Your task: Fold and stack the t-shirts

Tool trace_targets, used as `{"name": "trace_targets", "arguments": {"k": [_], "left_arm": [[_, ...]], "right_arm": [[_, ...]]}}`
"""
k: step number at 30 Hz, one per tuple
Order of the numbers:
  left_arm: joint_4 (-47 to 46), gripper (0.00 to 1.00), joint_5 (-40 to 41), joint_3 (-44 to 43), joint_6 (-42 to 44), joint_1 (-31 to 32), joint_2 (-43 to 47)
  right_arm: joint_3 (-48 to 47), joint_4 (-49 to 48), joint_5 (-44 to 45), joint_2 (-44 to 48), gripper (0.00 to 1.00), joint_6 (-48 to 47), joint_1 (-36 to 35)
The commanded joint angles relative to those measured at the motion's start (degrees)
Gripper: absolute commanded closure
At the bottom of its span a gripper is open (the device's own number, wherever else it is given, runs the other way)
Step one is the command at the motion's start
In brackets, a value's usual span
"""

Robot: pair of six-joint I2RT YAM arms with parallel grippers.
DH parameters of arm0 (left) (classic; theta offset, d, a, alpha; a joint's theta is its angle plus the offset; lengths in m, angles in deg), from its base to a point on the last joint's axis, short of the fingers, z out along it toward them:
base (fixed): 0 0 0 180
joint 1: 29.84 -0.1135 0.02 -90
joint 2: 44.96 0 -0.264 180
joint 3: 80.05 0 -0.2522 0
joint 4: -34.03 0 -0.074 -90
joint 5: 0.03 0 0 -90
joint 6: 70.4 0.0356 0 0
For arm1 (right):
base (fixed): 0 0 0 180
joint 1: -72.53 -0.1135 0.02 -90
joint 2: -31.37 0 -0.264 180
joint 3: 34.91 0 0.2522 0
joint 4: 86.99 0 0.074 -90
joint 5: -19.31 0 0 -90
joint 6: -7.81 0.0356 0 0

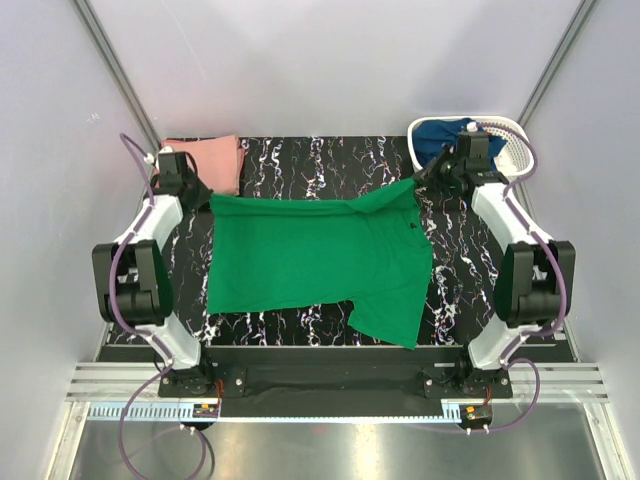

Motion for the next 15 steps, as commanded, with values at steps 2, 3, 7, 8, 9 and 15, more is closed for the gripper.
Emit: {"name": "trace_targets", "arguments": {"k": [2, 3, 7, 8, 9, 15], "left_arm": [[-2.41, 1.00, -3.71, -8.25, 2.38, -1.27, -4.24], [-2.94, 1.00, -4.67, -8.95, 2.38, -1.62, -5.03], [-6.37, 1.00, -9.86, -11.50, 2.47, -2.85, -8.81], [-7.85, 1.00, -10.74, -11.77, 2.82, -2.94, -9.17], [-8.73, 1.00, -11.27, -11.77, 2.99, -3.03, -9.43], [-14.19, 1.00, -16.72, -11.69, 3.26, -3.56, -11.37]], "right_arm": [[-5.85, -6.72, -3.94, -4.86, 1.00, 0.44, 0.41], [-6.73, -8.65, -4.47, -5.48, 1.00, 0.28, 0.41], [-12.35, -12.44, -6.06, -9.69, 1.00, -1.65, 0.41], [-12.80, -13.50, -6.58, -10.40, 1.00, -2.88, 0.33], [-13.41, -15.33, -7.37, -11.19, 1.00, -3.59, 0.32], [-14.82, -21.75, -6.32, -13.13, 1.00, -7.19, 0.32]]}}
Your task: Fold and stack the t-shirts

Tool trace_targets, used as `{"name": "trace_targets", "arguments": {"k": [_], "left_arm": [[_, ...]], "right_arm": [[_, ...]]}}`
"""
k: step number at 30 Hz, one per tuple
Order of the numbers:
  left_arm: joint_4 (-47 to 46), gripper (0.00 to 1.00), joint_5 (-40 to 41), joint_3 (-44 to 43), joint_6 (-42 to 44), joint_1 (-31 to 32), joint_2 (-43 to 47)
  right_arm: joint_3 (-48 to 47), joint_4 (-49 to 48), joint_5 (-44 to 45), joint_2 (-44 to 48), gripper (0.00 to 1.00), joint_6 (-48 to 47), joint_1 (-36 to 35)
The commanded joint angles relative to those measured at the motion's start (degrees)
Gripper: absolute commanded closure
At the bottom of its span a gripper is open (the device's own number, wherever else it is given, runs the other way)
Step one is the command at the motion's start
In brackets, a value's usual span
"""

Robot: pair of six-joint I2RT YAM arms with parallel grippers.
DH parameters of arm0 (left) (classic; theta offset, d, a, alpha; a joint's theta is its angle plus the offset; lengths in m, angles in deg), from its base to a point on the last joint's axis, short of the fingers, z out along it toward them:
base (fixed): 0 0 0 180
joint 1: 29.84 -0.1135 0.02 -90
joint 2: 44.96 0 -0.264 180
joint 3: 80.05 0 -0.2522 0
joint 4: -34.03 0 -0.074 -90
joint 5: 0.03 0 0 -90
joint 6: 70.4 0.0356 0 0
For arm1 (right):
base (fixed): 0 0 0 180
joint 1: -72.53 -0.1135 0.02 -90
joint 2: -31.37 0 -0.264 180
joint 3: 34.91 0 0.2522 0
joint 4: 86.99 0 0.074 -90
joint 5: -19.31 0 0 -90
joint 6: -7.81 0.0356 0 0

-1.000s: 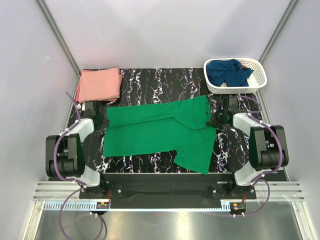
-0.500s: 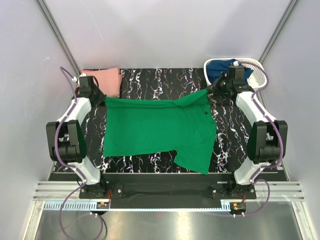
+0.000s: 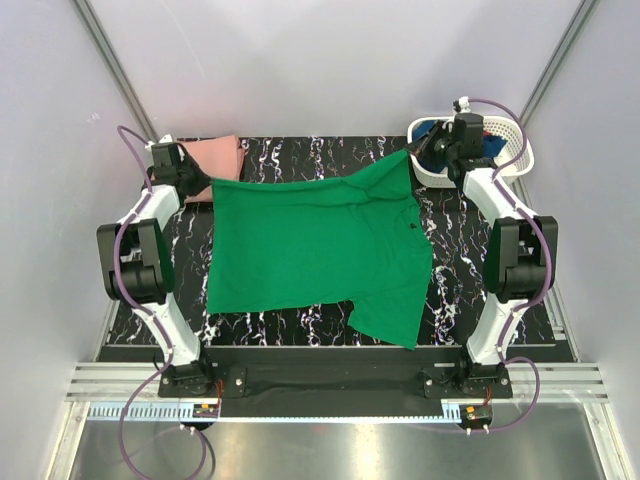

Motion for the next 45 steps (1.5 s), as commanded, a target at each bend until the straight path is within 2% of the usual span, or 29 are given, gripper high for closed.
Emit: {"name": "trace_targets", "arguments": {"k": [1, 6, 14, 25, 38, 45], "left_arm": [[-7.41, 1.00, -5.64, -2.48, 1.14, -0.50, -0.70], [-7.42, 1.00, -6.26, -2.31, 1.49, -0.58, -0.36], [-5.23, 1.00, -5.91, 0.15, 1.75, -1.99, 1.40], [-2.07, 1.00, -6.70, 4.19, 3.24, -2.17, 2.20], [7.16, 1.00, -6.00, 7.09, 7.20, -2.17, 3.34], [7.96, 1.00, -5.91, 12.45, 7.20, -2.25, 5.62]], "right_arm": [[-2.76, -8.08, -0.60, -0.15, 1.00, -3.63, 0.28], [-2.84, -11.07, -0.95, -0.41, 1.00, -5.83, 0.28], [-1.53, -5.81, 1.60, 2.22, 1.00, -11.98, 0.46], [10.77, -5.54, 5.03, 10.13, 1.00, -12.16, 0.81], [20.43, 2.28, 7.93, 18.30, 1.00, -12.07, 0.81], [25.28, 5.27, 8.89, 19.01, 1.00, -11.63, 0.81]]}}
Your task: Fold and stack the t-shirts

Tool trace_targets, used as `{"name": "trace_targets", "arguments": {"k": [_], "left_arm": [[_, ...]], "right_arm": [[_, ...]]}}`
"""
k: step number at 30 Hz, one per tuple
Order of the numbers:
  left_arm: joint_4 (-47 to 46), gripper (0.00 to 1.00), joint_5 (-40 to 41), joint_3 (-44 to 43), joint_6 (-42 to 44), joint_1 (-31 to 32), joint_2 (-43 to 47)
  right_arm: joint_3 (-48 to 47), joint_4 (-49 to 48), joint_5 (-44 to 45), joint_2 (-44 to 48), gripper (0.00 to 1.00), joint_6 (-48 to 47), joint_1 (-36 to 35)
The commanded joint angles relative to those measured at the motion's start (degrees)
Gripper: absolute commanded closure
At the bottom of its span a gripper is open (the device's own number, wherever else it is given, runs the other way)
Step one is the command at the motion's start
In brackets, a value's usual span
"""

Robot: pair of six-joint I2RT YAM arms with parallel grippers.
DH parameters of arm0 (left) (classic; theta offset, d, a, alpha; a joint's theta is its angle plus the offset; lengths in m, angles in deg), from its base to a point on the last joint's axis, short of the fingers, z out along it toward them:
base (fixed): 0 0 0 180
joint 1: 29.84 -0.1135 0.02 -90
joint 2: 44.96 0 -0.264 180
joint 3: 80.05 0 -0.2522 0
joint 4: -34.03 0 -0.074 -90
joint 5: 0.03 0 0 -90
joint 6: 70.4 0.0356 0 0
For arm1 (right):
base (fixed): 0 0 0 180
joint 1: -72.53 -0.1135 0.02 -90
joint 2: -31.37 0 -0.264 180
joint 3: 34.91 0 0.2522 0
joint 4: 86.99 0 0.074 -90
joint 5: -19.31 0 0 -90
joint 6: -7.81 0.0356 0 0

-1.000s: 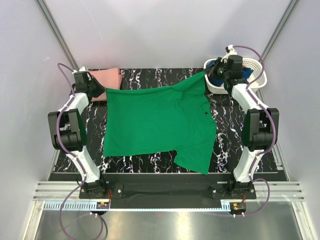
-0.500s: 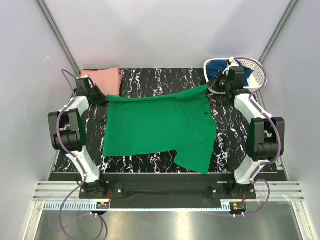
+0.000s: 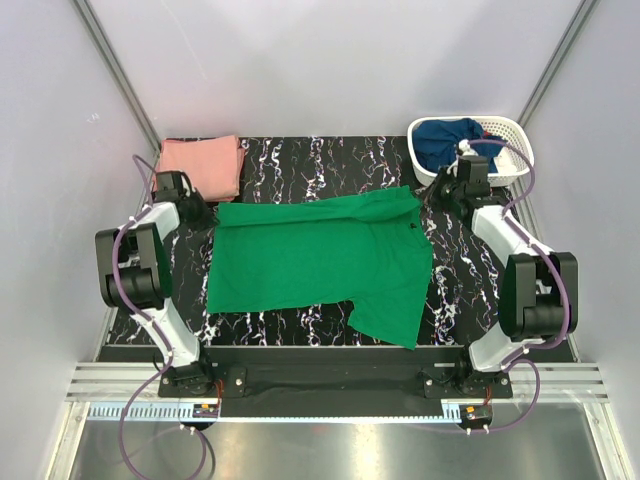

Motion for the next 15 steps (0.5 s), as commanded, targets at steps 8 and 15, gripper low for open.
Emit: {"name": "trace_targets", "arguments": {"k": [8, 15], "left_arm": [[2.48, 1.00, 1.97, 4.30, 1.92, -0.20, 6.47], [4.23, 1.00, 3.46, 3.51, 2.27, -0.20, 7.87]], "right_arm": [[4.99, 2.74, 2.71, 3.96, 1.00, -0.40, 0.24], [4.73, 4.49, 3.59, 5.81, 1.00, -0.58, 0.33]]}}
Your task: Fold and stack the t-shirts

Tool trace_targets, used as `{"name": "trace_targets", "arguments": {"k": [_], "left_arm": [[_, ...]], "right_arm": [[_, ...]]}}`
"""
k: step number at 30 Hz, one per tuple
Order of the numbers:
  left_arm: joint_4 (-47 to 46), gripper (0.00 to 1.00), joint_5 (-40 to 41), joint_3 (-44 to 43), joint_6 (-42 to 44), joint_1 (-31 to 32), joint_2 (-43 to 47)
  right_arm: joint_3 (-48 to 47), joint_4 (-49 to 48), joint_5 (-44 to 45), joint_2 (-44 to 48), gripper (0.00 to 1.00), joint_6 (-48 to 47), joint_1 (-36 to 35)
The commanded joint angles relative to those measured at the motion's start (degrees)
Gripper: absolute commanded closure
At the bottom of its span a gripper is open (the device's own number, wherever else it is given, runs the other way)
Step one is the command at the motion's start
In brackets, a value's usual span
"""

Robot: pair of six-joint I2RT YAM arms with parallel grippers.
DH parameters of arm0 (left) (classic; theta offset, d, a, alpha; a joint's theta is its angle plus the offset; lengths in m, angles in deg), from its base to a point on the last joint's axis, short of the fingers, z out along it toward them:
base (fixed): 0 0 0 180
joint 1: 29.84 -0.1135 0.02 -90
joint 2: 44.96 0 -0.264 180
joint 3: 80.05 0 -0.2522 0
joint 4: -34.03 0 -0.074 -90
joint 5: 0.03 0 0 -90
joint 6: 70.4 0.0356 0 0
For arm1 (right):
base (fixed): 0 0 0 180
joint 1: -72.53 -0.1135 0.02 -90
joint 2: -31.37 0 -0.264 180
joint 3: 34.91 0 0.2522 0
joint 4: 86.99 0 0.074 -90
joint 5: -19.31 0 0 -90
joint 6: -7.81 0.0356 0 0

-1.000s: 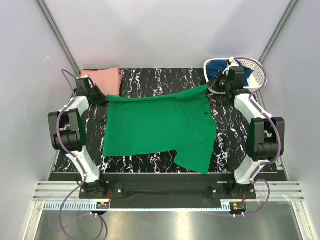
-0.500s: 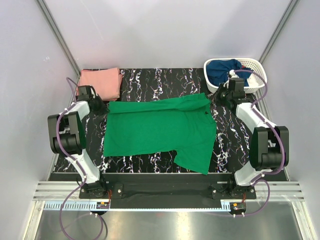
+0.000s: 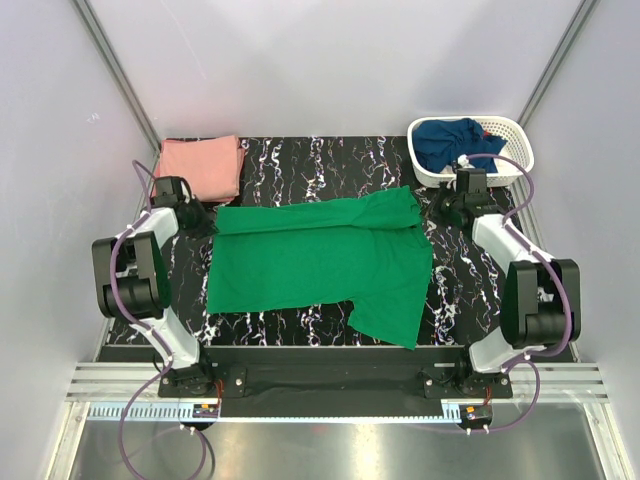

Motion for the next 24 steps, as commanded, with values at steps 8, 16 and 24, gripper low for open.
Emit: {"name": "trace_targets", "arguments": {"k": [8, 16, 24], "left_arm": [[2.66, 1.00, 3.52, 0.03, 1.99, -0.20, 4.30], [3.18, 1.00, 4.13, 2.14, 1.64, -0.20, 3.59], [4.24, 1.00, 3.18, 2.06, 2.08, -0.20, 2.01]], "right_arm": [[1.42, -0.40, 1.67, 7.10, 1.00, 1.97, 0.22], [2.91, 1.54, 2.02, 3.06, 1.00, 3.64, 0.31], [5.46, 0.66, 0.79, 1.12, 1.00, 7.07, 0.31]]}}
